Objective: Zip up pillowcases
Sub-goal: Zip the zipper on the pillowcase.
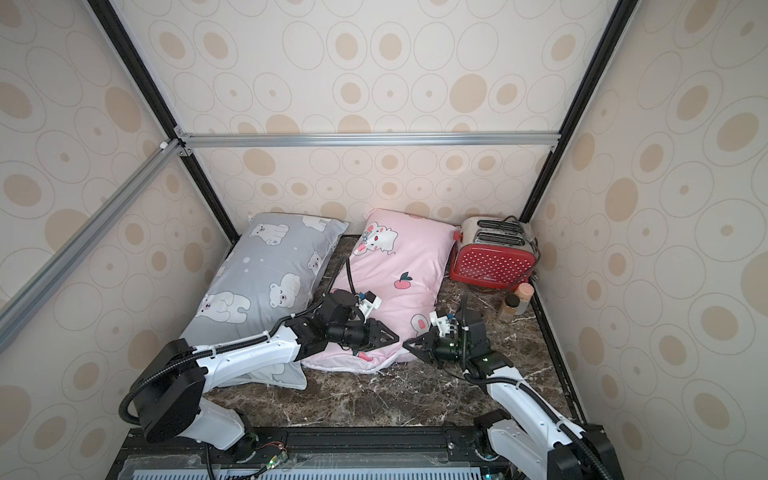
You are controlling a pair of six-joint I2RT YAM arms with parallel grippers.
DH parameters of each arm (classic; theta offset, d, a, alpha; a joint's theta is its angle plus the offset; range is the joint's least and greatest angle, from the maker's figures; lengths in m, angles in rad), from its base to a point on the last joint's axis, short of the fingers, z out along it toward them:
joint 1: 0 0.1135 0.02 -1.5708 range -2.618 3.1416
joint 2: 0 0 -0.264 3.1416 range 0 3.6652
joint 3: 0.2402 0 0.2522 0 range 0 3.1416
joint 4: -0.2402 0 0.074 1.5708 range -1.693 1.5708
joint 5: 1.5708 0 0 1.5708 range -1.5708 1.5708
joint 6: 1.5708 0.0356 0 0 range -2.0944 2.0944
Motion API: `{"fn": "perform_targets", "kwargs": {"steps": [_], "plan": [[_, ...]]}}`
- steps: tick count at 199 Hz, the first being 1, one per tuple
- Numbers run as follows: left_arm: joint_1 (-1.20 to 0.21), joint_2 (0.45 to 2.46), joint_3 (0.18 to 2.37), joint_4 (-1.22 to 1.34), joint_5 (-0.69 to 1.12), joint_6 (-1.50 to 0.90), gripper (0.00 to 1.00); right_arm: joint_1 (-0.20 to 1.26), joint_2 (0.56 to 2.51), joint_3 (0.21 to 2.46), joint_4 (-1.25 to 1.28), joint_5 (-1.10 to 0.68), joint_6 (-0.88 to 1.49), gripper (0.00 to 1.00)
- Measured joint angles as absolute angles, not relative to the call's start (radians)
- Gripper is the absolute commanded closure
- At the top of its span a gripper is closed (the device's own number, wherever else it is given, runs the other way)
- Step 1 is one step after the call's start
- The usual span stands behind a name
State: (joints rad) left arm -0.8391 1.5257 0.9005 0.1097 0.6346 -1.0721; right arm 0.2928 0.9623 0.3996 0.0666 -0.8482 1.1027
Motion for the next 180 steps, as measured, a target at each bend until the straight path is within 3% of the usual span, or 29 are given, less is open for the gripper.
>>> {"fn": "perform_targets", "kwargs": {"steps": [54,180], "plan": [[-0.840,1.548,0.879,0.174,0.654,-1.117,0.62,0.270,0.970,0.387,0.144,-0.849,1.144,1.00],[-0.840,1.563,0.859,0.248,0.662,-1.171,0.75,0.266,1.021,0.387,0.165,-0.850,1.119,1.00]]}}
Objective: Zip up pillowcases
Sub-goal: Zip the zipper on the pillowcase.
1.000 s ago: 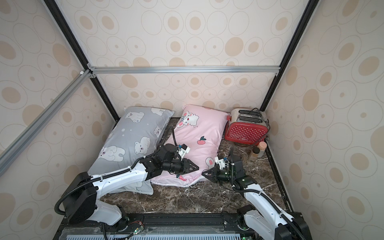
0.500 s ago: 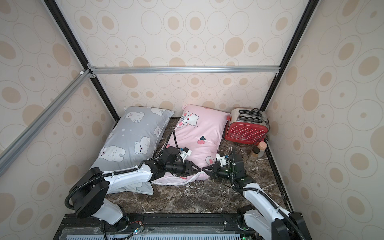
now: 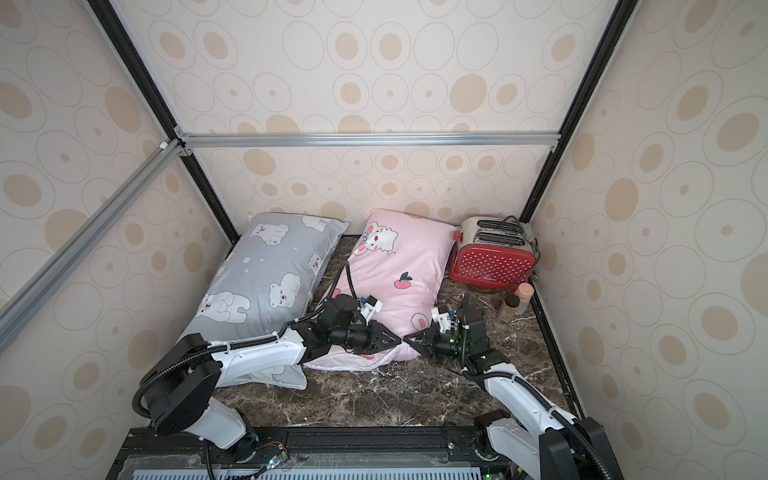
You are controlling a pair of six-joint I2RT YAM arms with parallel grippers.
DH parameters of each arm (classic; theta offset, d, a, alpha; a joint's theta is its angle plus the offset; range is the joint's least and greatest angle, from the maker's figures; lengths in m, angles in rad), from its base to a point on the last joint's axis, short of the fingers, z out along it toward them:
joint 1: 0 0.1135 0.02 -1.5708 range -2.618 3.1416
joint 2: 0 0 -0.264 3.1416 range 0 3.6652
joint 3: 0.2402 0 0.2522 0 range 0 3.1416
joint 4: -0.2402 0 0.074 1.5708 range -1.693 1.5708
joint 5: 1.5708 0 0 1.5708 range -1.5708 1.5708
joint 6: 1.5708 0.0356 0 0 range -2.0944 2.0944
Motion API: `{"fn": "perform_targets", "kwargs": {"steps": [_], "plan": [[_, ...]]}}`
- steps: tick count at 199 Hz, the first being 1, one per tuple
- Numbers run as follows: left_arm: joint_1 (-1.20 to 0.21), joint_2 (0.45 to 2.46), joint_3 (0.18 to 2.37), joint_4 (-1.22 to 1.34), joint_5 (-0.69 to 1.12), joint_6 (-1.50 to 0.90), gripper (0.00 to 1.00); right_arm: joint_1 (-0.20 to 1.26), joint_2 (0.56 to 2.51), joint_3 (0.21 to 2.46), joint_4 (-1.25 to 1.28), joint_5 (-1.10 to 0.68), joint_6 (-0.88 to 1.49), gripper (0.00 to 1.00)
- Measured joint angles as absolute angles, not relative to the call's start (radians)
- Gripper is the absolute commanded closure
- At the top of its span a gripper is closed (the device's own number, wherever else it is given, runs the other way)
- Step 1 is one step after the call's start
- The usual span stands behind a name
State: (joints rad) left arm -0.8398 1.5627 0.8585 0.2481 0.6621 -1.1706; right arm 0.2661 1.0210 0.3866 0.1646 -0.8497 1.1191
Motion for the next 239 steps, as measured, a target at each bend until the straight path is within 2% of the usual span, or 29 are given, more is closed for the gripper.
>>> {"fn": "perform_targets", "kwargs": {"steps": [76,102,145,239], "plan": [[-0.840,1.575,0.850,0.277,0.636,-1.188,0.79,0.265,1.016,0.387,0.138,-0.849,1.091,1.00],[-0.840,1.578,0.843,0.294,0.633,-1.199,0.78,0.264,1.014,0.387,0.130,-0.849,1.083,1.00],[-0.842,1.579,0.818,0.318,0.630,-1.217,0.69,0.264,1.008,0.387,0.139,-0.849,1.089,1.00],[-0.847,1.588,0.804,0.405,0.630,-1.269,0.73,0.263,1.058,0.387,0.157,-0.849,1.076,1.00]]}}
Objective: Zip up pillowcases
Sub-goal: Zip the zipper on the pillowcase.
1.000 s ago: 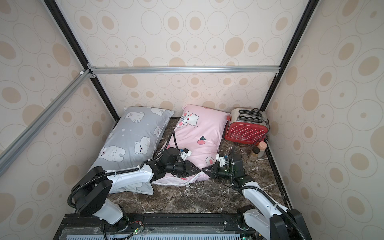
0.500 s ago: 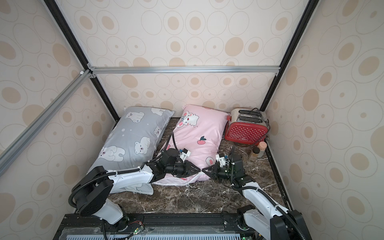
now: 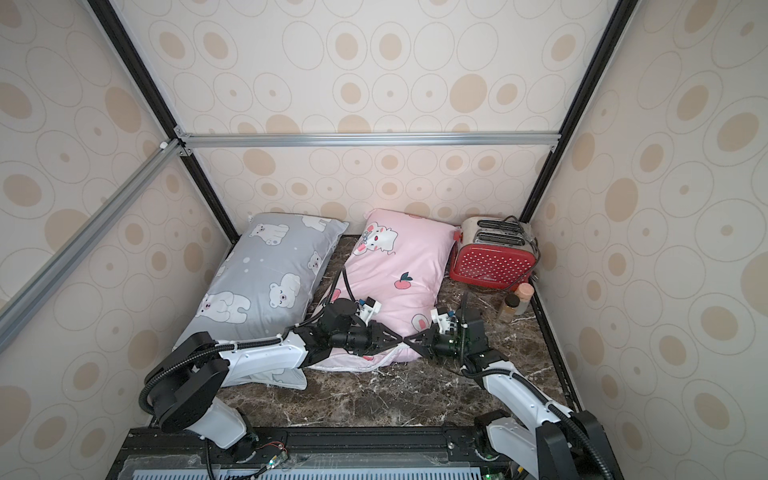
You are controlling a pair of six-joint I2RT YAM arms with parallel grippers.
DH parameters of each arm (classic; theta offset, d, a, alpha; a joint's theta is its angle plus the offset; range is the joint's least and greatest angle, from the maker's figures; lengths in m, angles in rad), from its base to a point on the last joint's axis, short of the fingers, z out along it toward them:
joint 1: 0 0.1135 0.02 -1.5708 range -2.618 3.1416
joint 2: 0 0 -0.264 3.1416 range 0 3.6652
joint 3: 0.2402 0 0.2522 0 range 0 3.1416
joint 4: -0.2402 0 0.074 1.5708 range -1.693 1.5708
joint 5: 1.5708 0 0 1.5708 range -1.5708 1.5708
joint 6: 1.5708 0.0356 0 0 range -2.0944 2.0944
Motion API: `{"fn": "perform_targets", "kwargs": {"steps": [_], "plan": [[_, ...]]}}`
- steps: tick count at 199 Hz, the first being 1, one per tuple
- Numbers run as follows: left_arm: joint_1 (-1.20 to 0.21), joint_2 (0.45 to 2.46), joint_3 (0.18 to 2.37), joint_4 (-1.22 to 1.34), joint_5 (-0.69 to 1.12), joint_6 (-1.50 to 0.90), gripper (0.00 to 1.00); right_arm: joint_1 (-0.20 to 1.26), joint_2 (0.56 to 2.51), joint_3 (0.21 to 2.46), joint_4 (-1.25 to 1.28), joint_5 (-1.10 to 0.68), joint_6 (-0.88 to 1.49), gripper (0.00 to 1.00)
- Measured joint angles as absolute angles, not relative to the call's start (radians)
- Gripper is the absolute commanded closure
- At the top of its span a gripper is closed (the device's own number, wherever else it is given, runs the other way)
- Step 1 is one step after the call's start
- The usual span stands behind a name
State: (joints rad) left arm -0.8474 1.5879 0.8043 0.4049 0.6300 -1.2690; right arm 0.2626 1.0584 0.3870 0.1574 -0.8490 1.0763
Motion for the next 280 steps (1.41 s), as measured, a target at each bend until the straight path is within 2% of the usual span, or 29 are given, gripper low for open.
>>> {"fn": "perform_targets", "kwargs": {"steps": [126,164,233,280], "plan": [[-0.848,1.617,0.795,0.418,0.625,-1.282,0.85,0.262,1.058,0.387,0.149,-0.842,1.054,1.00],[-0.849,1.619,0.795,0.412,0.620,-1.280,1.00,0.262,1.053,0.387,0.142,-0.841,1.054,1.00],[-0.854,1.618,0.795,0.389,0.613,-1.265,1.00,0.262,1.034,0.390,0.110,-0.840,1.041,1.00],[-0.859,1.584,0.797,0.236,0.543,-1.181,1.00,0.262,0.918,0.472,-0.149,-0.805,0.925,1.00]]}}
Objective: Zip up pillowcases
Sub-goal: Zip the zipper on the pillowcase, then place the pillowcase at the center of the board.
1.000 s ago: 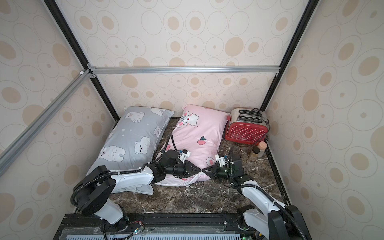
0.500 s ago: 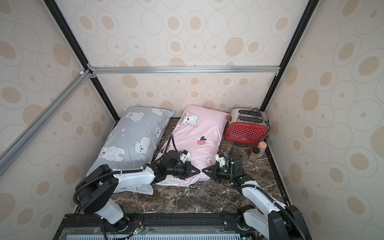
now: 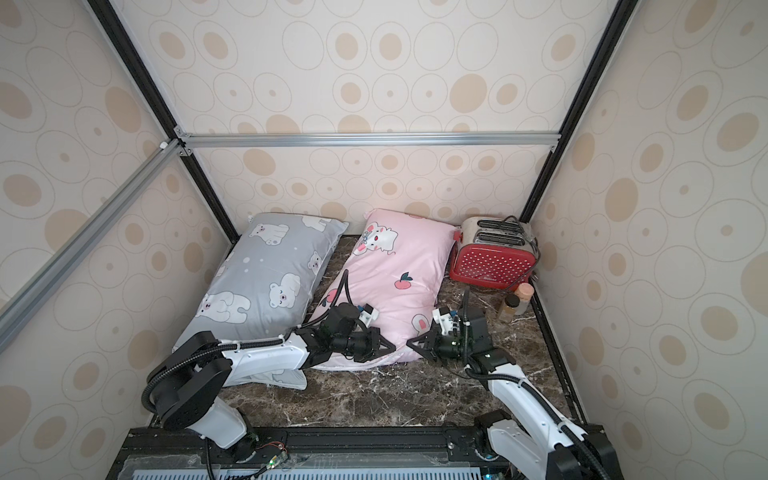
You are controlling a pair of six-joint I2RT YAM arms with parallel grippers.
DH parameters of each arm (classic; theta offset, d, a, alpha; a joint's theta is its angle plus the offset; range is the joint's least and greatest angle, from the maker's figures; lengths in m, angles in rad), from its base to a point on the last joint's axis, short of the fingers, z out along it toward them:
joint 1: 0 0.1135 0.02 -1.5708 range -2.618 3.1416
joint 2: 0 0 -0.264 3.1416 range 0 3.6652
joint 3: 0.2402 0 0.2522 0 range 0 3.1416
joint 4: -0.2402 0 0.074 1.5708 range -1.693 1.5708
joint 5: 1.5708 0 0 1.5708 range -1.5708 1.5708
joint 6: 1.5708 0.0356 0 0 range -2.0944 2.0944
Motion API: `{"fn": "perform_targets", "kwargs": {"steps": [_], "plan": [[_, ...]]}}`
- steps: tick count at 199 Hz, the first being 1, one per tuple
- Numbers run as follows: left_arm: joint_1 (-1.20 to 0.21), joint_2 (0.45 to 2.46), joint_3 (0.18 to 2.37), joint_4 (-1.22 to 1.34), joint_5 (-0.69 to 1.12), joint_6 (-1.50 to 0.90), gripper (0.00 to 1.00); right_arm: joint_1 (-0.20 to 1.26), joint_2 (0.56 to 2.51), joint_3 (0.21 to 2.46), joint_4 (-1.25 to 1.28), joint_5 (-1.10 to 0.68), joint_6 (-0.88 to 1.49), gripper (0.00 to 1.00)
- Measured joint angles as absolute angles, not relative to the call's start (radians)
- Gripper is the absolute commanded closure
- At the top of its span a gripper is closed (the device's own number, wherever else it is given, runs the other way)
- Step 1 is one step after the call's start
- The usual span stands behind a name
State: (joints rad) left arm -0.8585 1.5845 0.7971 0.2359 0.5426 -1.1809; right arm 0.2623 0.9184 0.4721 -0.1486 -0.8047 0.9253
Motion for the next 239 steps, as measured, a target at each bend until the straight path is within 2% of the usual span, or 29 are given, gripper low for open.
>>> {"fn": "perform_targets", "kwargs": {"steps": [63,146,208,239], "plan": [[-0.857,1.512,0.788,-0.004,0.382,-1.081,1.00,0.259,0.838,0.540,-0.369,-0.735,0.828,1.00],[-0.766,1.467,0.747,-0.315,0.162,-0.922,1.00,0.245,0.837,0.622,-0.484,-0.705,0.762,1.00],[-0.736,1.454,0.782,-0.613,-0.087,-0.853,1.00,0.211,0.831,0.685,-0.595,-0.668,0.688,1.00],[-0.703,1.452,0.825,-0.695,-0.155,-0.812,1.00,0.195,0.825,0.701,-0.647,-0.651,0.656,1.00]]}}
